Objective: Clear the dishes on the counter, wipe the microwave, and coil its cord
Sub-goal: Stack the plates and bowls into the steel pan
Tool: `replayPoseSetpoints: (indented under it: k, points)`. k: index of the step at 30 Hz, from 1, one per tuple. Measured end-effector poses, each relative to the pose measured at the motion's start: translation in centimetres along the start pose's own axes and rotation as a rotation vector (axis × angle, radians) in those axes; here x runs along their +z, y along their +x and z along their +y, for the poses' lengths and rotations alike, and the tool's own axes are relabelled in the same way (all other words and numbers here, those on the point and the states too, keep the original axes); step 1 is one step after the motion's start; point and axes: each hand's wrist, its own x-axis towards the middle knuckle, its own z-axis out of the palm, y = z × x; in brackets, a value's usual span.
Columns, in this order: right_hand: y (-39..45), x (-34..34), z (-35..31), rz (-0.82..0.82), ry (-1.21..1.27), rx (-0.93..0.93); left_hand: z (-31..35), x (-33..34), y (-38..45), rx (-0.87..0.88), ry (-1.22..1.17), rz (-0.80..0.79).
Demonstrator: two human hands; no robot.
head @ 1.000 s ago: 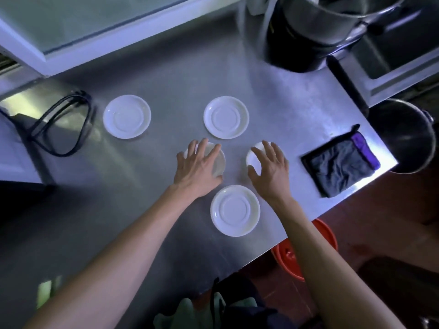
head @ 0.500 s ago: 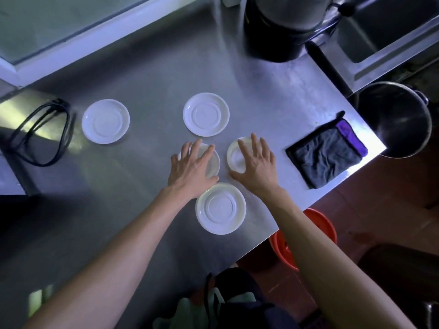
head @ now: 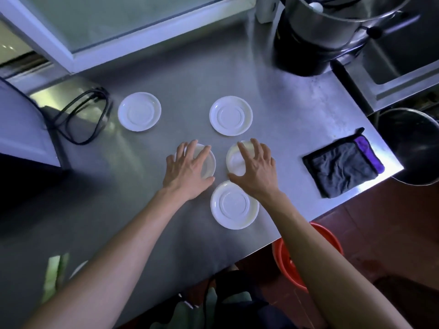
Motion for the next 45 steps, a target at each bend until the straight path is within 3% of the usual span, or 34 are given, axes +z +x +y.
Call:
replayPoseSetpoints:
  k: [10,26,36,45]
  points:
    - [-4.4,2.2,-11.7,-0.022,-0.027,-0.255,-9.1,-1.1,-11.1,-0.211,-0.039,0.140]
    - [-21.9,8.8,-33.4,-0.065,-0.180,-0.739,-23.3,2.7,-41.2,-0.593,-0.171,0.312]
    - [-34.0,14.2,-47.2,-0.112,-0.198,-1.051,-29.2,4.9,-60.4,-0.902,-0.168,0.336]
    - [-39.0,18.5,-56.5,-0.184,-0.218,-1.265,-33.7,7.3,-69.6,-1.105,-0.203,0.381]
